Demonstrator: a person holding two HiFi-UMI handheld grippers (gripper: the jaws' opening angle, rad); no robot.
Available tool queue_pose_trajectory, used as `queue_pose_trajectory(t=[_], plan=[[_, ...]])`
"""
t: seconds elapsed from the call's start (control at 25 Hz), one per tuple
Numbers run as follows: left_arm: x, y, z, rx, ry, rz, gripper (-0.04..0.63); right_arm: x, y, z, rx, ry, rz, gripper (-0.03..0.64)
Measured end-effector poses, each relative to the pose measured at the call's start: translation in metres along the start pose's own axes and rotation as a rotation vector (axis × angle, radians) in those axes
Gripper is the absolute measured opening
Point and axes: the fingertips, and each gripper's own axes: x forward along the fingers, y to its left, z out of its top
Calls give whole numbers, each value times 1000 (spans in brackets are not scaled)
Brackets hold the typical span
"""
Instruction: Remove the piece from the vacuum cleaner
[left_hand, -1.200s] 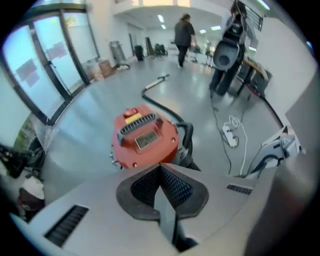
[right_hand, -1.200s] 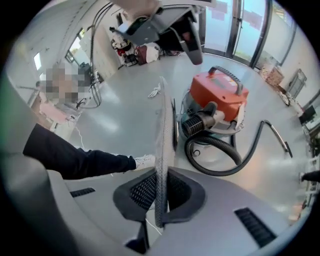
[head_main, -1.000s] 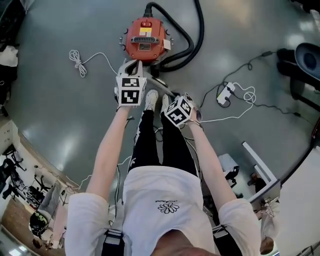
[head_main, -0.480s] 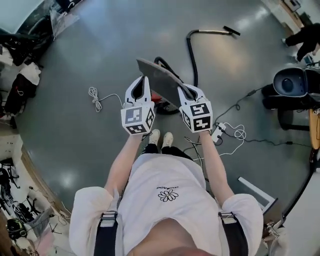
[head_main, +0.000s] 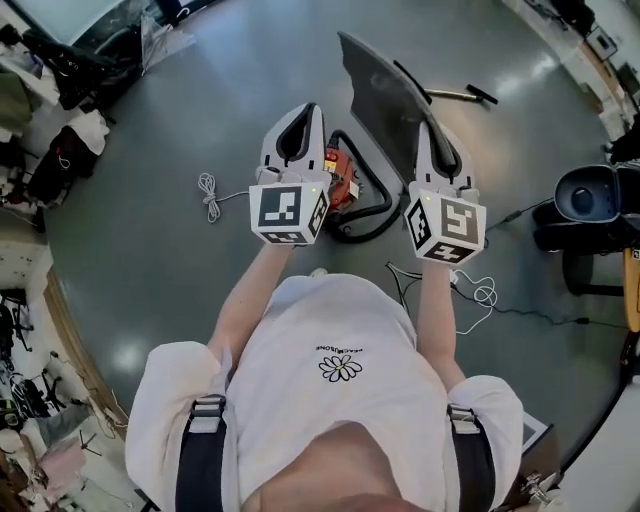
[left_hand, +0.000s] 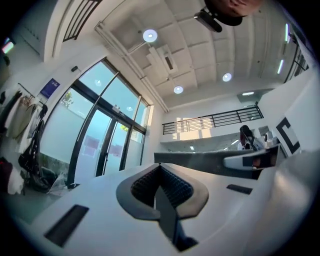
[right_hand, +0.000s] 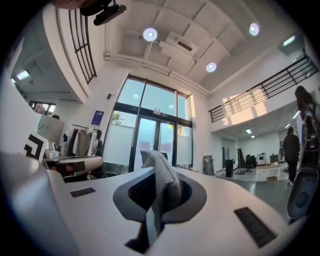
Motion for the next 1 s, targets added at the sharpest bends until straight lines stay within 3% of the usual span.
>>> queue_pose_trajectory(t=[0.12,0.28,1.0], plan=[[0,-11,11,47,-13,-36,5,-13,-12,13,-29,-28,-55,24],[2,-13,19,83,-19,-57,5,-20,-8,18,-39,-46,-63,23],[1,-3,-7,29,40,-68,5,-24,22,-1,-99,-3,-2,23]])
